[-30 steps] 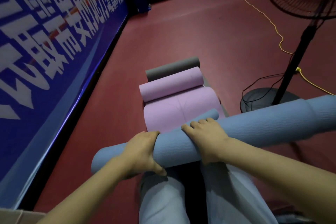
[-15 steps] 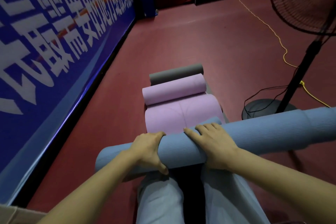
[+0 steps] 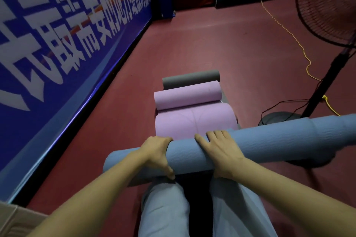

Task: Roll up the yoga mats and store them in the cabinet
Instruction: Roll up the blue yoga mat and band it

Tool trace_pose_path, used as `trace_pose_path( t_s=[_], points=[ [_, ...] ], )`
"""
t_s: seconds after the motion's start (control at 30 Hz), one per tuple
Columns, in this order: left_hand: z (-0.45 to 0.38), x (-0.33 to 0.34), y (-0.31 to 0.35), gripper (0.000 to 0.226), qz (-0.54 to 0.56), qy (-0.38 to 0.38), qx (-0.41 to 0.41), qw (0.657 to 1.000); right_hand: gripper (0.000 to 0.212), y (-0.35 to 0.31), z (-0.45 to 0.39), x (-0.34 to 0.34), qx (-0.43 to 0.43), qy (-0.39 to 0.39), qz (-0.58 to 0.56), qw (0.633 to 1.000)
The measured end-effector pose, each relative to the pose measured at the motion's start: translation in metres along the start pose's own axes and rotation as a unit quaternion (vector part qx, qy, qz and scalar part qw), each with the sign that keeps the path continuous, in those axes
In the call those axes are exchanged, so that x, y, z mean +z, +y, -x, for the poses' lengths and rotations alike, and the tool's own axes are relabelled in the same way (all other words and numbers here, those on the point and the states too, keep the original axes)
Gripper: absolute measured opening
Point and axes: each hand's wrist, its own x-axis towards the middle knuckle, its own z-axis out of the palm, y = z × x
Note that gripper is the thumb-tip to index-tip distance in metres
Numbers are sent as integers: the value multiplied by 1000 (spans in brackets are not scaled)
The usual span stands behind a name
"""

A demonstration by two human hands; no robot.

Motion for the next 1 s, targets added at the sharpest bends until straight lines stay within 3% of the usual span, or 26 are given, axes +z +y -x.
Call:
trace_pose_path(
  t_s=[0.13, 0.27, 0.47, 0.73, 1.0],
  points=[
    [-6, 6, 2, 97, 13, 3, -5, 1000, 101, 8, -12, -6, 1, -18, -19, 1000],
    [-5, 23, 2, 144, 30, 27, 8, 999, 100, 23, -24, -14, -4, -68, -59, 996],
    [-14, 22, -3, 97, 32, 41, 3, 999, 97, 22, -31, -10, -6, -68, -64, 996],
    [-6, 23, 0, 92, 44, 83, 15, 996, 95, 23, -24, -21, -29, -61, -16, 998],
    [51, 15, 24, 88, 28, 153, 31, 987, 99, 10, 38, -43, -52, -25, 32, 998]
  ],
)
